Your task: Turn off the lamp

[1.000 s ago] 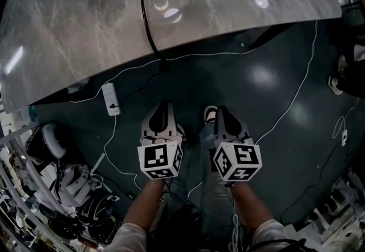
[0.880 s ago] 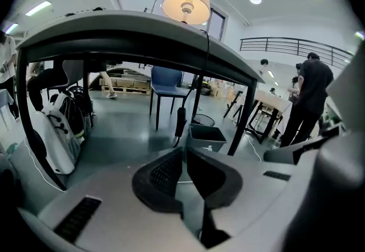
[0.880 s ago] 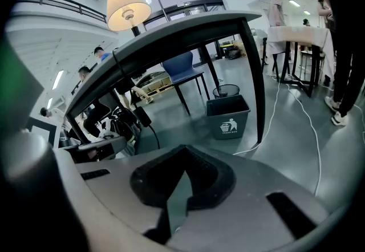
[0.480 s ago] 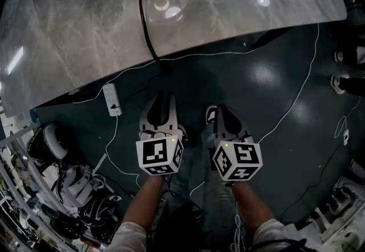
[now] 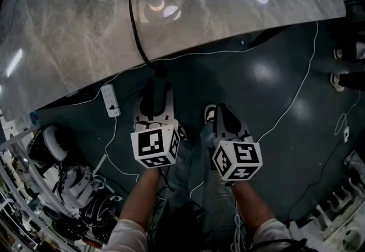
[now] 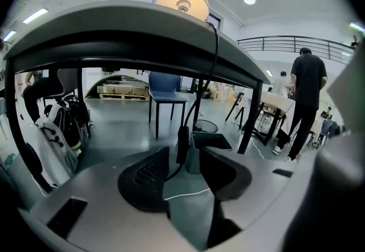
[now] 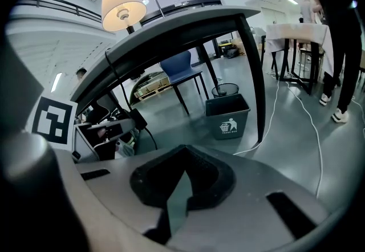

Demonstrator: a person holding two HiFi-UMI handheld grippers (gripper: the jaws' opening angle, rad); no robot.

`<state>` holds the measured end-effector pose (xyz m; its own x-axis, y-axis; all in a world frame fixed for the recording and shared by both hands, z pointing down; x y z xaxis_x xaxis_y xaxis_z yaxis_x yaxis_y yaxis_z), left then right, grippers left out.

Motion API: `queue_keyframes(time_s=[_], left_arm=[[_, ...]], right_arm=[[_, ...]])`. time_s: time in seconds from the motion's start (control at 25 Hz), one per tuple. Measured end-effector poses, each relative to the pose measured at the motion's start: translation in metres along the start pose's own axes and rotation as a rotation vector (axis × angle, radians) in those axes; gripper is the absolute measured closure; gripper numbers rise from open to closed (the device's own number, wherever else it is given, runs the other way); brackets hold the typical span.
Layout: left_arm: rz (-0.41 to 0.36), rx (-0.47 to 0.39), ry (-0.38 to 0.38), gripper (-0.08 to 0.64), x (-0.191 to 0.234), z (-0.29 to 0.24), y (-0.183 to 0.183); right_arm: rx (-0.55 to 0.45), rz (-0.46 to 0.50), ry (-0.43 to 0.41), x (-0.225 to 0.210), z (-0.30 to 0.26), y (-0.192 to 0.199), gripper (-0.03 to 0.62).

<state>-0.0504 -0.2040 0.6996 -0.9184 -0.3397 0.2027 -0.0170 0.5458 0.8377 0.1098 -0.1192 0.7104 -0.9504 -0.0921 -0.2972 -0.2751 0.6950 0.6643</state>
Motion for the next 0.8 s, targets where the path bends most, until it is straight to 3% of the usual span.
queue_keyframes(time_s=[0.8], left_arm=[[-0.046, 0.005, -0.01, 0.408, 0.005, -0.033, -0.015]], right_arm=[[0.046, -0.005, -0.006, -0.005, -0.009, 0.01, 0.594]])
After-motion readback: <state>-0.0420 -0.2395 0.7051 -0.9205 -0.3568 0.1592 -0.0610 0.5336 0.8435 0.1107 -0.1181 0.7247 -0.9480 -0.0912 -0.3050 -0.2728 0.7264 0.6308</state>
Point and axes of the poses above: the fingertips, and each gripper's own axes: z backward along the fingers, x to its left, y out of its underside, the point moved 3 cm from there along z, backward along the fingers, and after that the axes turned 2 degrees about y, right-handed, at the moved point
